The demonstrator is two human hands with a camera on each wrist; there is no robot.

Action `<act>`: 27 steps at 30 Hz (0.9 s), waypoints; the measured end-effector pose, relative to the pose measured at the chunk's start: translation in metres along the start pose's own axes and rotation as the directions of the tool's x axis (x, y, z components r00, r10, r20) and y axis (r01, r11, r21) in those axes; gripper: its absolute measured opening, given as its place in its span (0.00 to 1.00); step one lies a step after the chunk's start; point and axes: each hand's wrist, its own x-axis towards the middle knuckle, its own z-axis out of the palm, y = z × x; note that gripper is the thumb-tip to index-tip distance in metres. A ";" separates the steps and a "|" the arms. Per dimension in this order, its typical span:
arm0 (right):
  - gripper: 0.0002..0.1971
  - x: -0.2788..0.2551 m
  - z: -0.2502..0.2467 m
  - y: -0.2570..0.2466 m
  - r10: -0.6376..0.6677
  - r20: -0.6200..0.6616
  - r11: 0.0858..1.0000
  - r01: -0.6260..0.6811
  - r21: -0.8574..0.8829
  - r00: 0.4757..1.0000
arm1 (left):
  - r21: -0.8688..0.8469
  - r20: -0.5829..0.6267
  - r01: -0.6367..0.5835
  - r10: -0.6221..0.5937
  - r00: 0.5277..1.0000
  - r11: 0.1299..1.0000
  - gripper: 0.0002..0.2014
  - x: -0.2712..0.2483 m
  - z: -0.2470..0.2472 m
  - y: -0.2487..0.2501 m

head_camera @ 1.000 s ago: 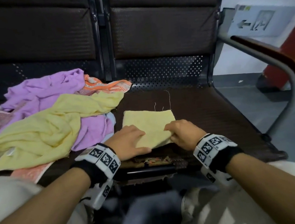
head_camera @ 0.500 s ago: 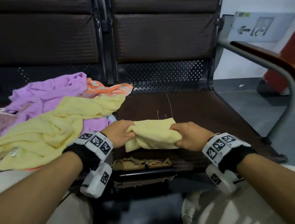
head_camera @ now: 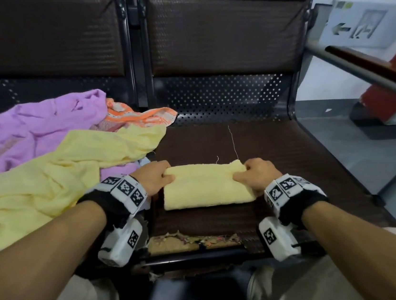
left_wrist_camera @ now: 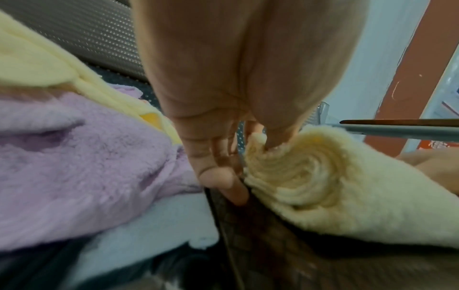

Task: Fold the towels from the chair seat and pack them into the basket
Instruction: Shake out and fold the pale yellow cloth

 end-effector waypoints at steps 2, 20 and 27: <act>0.22 0.000 0.002 0.004 0.082 -0.018 0.995 -0.083 -0.058 0.996 | -0.014 0.017 -0.015 0.015 1.000 1.000 0.15 0.004 -0.002 -0.002; 0.08 -0.087 -0.094 -0.082 -0.678 -0.087 0.734 0.679 -0.023 0.730 | -0.542 -0.236 -0.357 0.270 0.934 0.761 0.48 -0.048 -0.055 0.062; 0.08 -0.163 -0.155 -0.067 -0.687 -0.276 0.707 0.706 -0.037 0.673 | -0.357 -0.129 -0.385 0.363 0.923 0.851 0.21 -0.099 -0.071 0.100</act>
